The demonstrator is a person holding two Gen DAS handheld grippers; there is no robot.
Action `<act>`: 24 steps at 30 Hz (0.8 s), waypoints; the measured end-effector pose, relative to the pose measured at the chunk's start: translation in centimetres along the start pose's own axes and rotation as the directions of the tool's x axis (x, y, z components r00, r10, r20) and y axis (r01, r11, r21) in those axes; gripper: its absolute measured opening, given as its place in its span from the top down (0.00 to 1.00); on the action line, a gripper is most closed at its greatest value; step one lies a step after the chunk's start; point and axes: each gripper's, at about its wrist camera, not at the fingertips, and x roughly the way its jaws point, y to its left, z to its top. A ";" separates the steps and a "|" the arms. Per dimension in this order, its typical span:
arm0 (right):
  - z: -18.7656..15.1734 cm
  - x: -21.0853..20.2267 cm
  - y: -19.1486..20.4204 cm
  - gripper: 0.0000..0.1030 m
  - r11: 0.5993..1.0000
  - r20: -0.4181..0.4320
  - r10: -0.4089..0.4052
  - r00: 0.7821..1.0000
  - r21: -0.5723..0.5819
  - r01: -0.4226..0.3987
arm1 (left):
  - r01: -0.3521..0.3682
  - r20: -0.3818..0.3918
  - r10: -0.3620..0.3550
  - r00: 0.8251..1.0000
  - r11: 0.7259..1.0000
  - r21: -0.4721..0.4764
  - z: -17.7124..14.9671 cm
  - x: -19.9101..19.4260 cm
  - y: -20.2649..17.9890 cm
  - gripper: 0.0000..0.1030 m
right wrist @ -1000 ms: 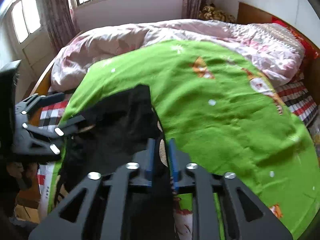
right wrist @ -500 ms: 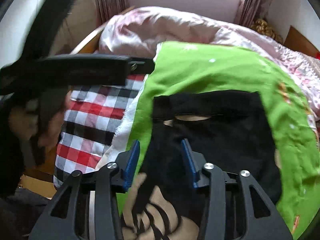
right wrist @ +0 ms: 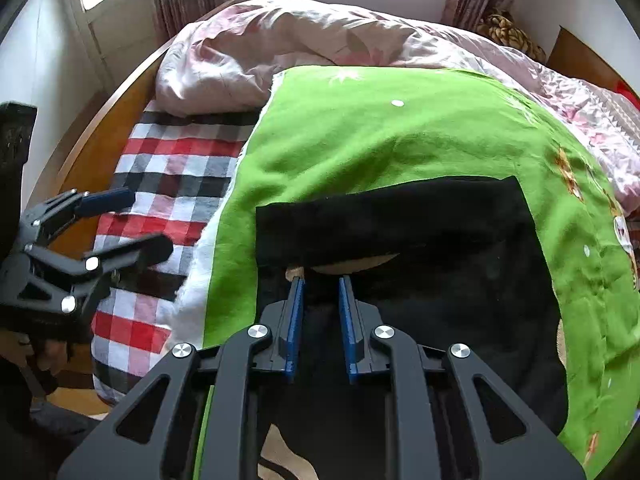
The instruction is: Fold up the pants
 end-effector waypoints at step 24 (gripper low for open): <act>1.1 0.9 3.5 0.69 0.998 -0.048 -0.043 0.998 -0.048 0.041 | -0.021 -0.034 0.021 0.999 1.000 -0.001 -0.8 0.3 3.1 0.04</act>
